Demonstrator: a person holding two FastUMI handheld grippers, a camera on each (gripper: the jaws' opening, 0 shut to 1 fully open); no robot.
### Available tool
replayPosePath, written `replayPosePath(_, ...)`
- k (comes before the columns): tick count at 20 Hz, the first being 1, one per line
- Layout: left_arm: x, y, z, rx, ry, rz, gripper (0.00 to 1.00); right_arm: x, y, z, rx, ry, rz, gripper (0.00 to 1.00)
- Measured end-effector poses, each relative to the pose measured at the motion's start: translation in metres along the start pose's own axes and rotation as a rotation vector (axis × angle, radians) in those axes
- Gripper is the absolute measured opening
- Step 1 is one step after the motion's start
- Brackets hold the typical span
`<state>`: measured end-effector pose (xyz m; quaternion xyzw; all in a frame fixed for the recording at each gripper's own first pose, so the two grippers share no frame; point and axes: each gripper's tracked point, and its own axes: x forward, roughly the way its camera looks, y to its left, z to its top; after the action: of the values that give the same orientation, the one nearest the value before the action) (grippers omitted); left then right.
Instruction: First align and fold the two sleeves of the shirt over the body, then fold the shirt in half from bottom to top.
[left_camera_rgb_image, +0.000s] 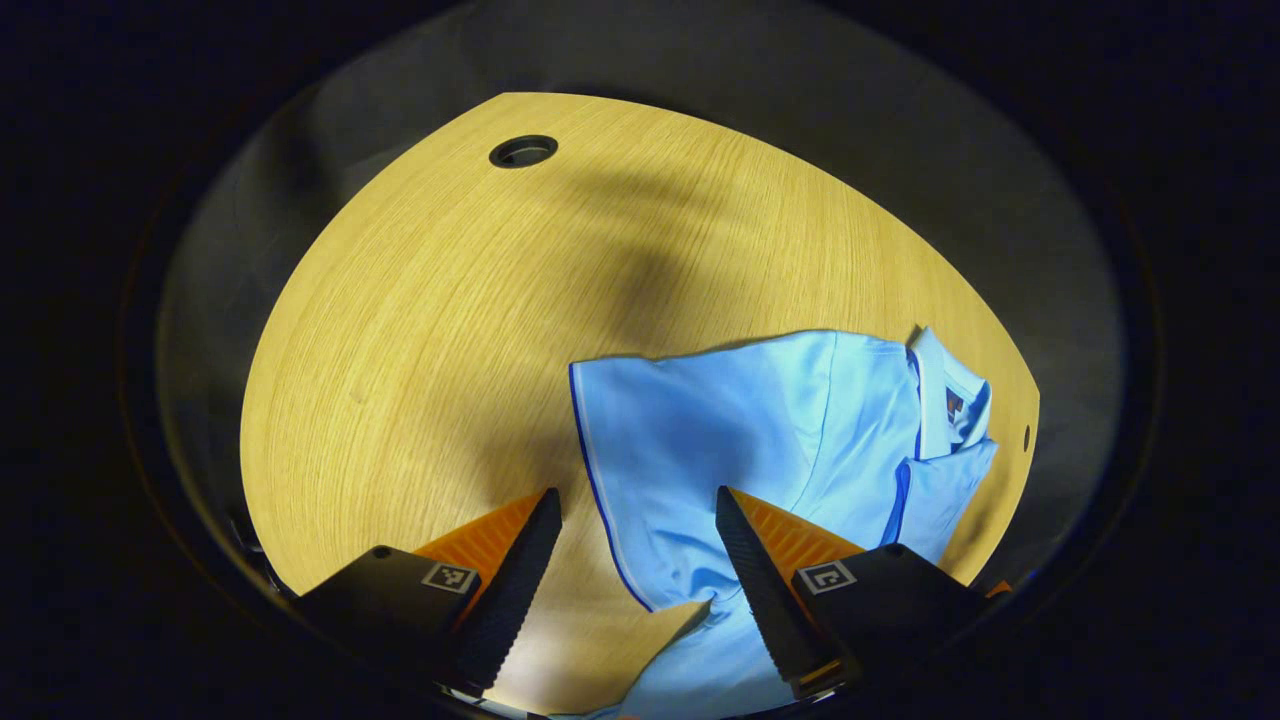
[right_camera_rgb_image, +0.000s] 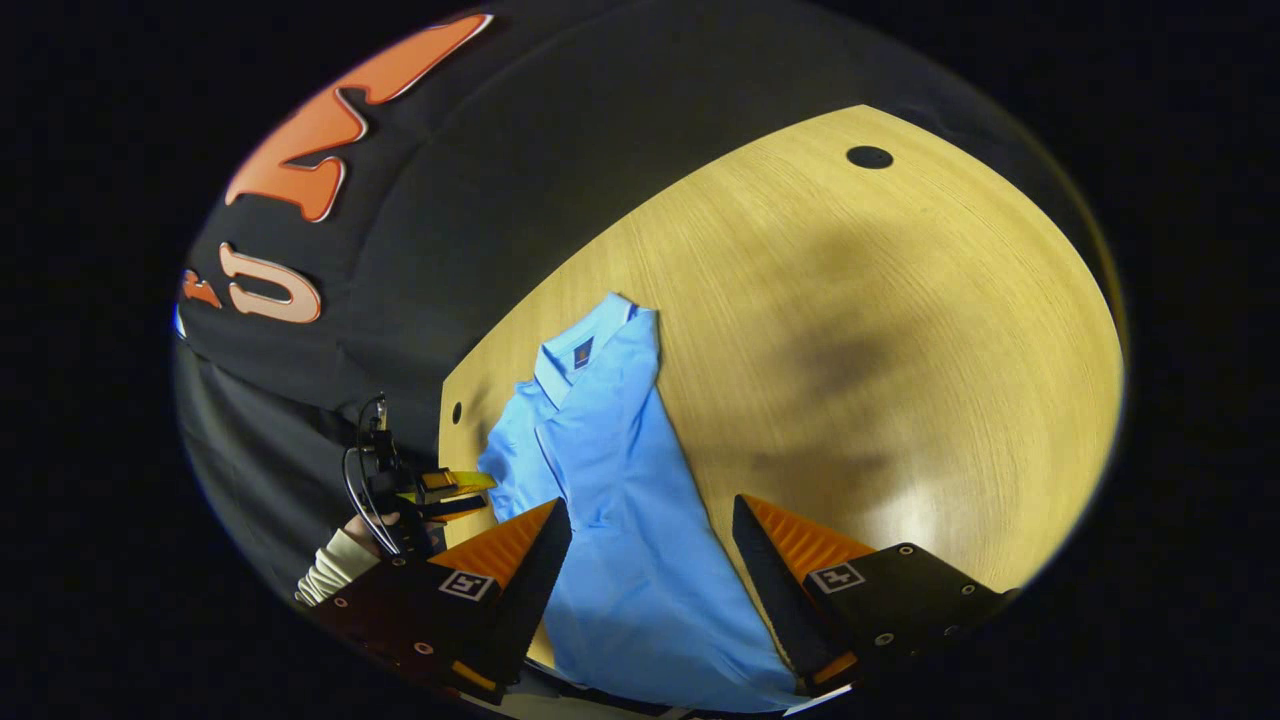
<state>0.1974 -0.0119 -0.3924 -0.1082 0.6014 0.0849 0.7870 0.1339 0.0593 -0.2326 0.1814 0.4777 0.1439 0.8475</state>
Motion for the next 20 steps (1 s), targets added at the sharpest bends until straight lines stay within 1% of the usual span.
replayPosePath(2, 0.002, 0.000, 0.000, 0.029, 0.005, 0.033, 0.99, -0.001, -0.008, -0.001, 0.022, 0.000, -0.001, 0.98)
replayPosePath(4, 0.005, 0.000, 0.000, 0.039, 0.010, 0.064, 0.99, 0.000, -0.011, -0.002, 0.030, 0.003, -0.006, 0.98)
replayPosePath(5, 0.006, 0.004, 0.001, 0.042, 0.008, 0.092, 0.98, -0.001, -0.012, -0.003, 0.027, 0.003, -0.007, 0.98)
replayPosePath(8, 0.006, 0.000, 0.005, 0.026, -0.017, 0.084, 0.56, 0.001, -0.012, -0.004, 0.017, 0.003, -0.010, 0.98)
replayPosePath(11, 0.007, 0.002, 0.003, 0.004, -0.024, 0.056, 0.14, 0.001, -0.011, -0.007, 0.007, 0.008, -0.009, 0.98)
replayPosePath(12, 0.003, 0.000, 0.005, 0.009, -0.015, 0.045, 0.07, 0.001, -0.009, -0.008, 0.003, 0.011, -0.004, 0.98)
replayPosePath(14, 0.004, -0.004, 0.000, -0.005, -0.011, 0.031, 0.07, 0.001, -0.008, -0.010, -0.002, 0.010, 0.000, 0.98)
replayPosePath(16, -0.004, -0.009, 0.002, -0.005, -0.031, 0.013, 0.07, -0.002, -0.008, -0.009, -0.011, -0.001, -0.004, 0.98)
replayPosePath(20, -0.034, -0.025, 0.008, 0.070, -0.085, -0.020, 0.08, -0.011, -0.007, -0.011, -0.018, -0.015, -0.001, 0.98)
